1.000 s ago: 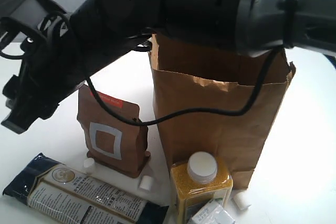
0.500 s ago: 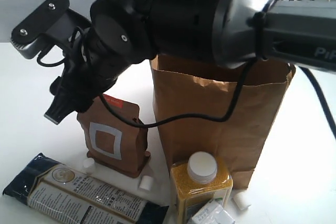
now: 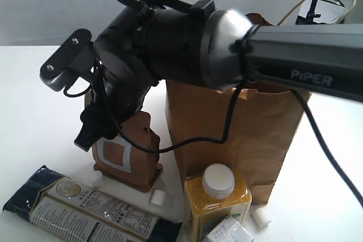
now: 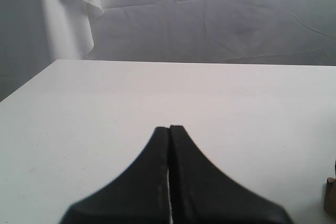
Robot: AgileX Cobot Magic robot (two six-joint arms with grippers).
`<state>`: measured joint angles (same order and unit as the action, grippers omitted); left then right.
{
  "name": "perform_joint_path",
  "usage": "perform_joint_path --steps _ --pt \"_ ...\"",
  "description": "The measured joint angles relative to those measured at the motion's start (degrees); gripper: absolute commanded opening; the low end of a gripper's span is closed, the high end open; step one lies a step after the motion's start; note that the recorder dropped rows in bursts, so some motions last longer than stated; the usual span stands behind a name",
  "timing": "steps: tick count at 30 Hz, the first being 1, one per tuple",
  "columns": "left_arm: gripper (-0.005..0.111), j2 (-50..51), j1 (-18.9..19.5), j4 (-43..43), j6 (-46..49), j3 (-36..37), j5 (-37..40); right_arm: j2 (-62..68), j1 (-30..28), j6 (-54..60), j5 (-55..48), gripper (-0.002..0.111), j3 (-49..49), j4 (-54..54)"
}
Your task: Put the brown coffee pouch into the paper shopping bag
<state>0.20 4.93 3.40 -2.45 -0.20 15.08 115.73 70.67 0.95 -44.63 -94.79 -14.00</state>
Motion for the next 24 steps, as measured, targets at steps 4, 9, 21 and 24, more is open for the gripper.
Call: perform_joint_path --steps 4,9,21,24 --pt "0.000 0.0 0.0 0.0 0.0 0.0 0.0 2.1 0.0 0.0 -1.9 0.041 0.0 -0.2" --pt "0.000 0.0 0.0 0.0 0.0 0.0 0.0 3.0 0.0 -0.3 -2.7 0.000 0.0 -0.2" --pt "0.000 0.0 0.0 0.0 0.0 0.0 0.0 -7.2 1.9 -0.1 2.2 0.000 0.4 1.7" --pt "0.000 0.0 0.0 0.0 0.0 0.0 0.0 -15.4 2.2 1.5 4.9 0.000 0.4 5.0"
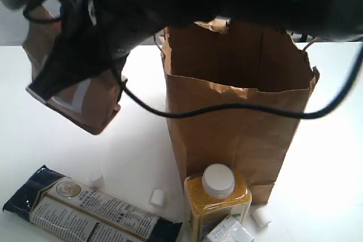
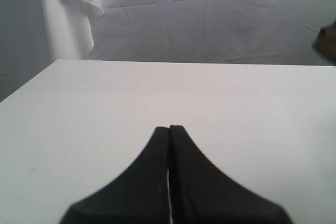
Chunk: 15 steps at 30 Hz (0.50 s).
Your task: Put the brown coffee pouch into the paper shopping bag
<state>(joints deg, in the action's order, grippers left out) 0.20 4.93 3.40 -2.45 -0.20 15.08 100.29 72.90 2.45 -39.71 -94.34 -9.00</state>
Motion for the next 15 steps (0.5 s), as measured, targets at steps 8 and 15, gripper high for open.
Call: perform_joint_path --steps 8,15 --pt "0.000 0.0 0.0 0.0 0.0 0.0 0.0 -13.1 2.6 4.1 1.8 0.000 0.0 3.4" --pt "0.000 0.0 0.0 0.0 0.0 0.0 0.0 -19.4 2.6 -5.6 0.0 0.000 0.0 -14.2"
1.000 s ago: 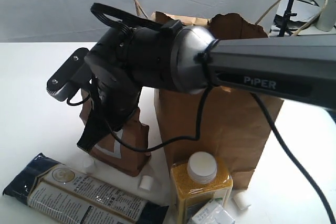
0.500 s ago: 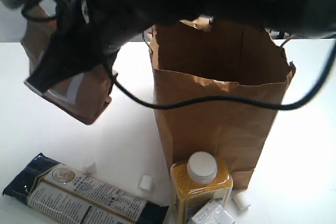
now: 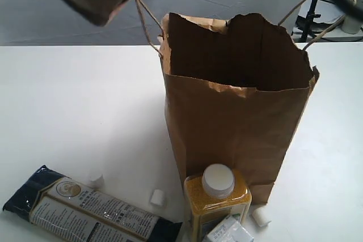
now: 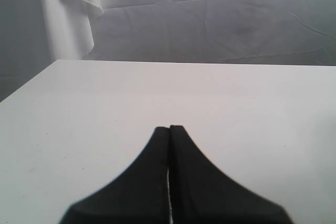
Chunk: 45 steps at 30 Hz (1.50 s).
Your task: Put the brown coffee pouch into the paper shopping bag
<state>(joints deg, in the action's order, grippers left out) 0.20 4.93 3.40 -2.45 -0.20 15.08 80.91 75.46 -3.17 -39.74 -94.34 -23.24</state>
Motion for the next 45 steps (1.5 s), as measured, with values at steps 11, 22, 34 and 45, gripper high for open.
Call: perform_joint_path --steps 11,22,34,45 --pt "0.000 0.0 0.0 0.0 0.0 0.0 0.0 -2.1 0.0 -18.7 -10.5 0.000 0.0 -25.7" --pt "0.000 0.0 0.0 0.0 0.0 0.0 0.0 -0.7 -0.2 -22.0 -19.1 0.000 0.4 -30.7" --pt "0.000 0.0 0.0 0.0 0.0 0.0 0.0 5.8 -5.9 -21.0 -20.7 0.000 8.5 -17.9" --pt "0.000 0.0 0.0 0.0 0.0 0.0 0.0 8.7 -6.5 -21.0 -25.0 0.038 9.4 -15.2"
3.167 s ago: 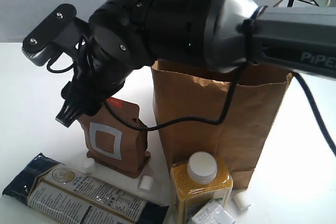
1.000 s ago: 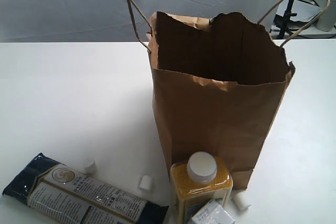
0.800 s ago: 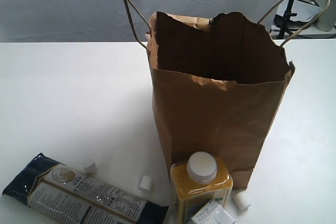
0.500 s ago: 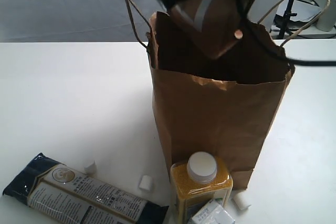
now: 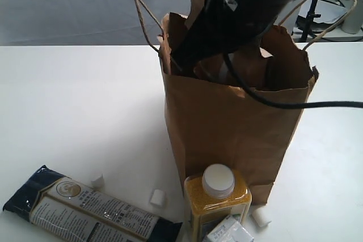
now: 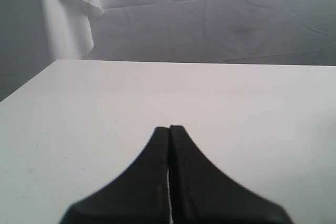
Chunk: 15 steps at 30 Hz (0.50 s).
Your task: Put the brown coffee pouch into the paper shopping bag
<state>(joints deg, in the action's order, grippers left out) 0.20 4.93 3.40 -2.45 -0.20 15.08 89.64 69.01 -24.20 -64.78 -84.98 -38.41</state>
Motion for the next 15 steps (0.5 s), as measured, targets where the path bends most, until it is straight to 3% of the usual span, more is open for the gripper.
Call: perform_joint_path --steps 3,5,7,10,13,15 --pt "0.000 0.0 0.0 0.0 0.0 0.0 0.0 0.0 0.0 0.0 0.0 0.066 0.0 -0.8" --pt "0.000 0.0 0.0 0.0 0.0 0.0 0.0 -0.1 0.0 0.0 -0.3 0.074 0.0 -2.2" --pt "0.000 0.0 0.0 0.0 0.0 0.0 0.0 -0.1 0.0 0.0 -1.7 0.074 -0.9 -2.9" --pt "0.000 0.0 0.0 0.0 0.0 0.0 0.0 -0.5 0.0 0.3 -4.1 0.067 -4.3 -2.8" --pt "0.000 0.0 0.0 0.0 0.0 0.0 0.0 -2.6 0.0 0.5 -4.3 0.043 -8.4 -1.4" --pt "0.000 0.0 0.0 0.0 0.0 0.0 0.0 -5.5 0.0 1.1 -4.3 0.022 -9.4 0.0"
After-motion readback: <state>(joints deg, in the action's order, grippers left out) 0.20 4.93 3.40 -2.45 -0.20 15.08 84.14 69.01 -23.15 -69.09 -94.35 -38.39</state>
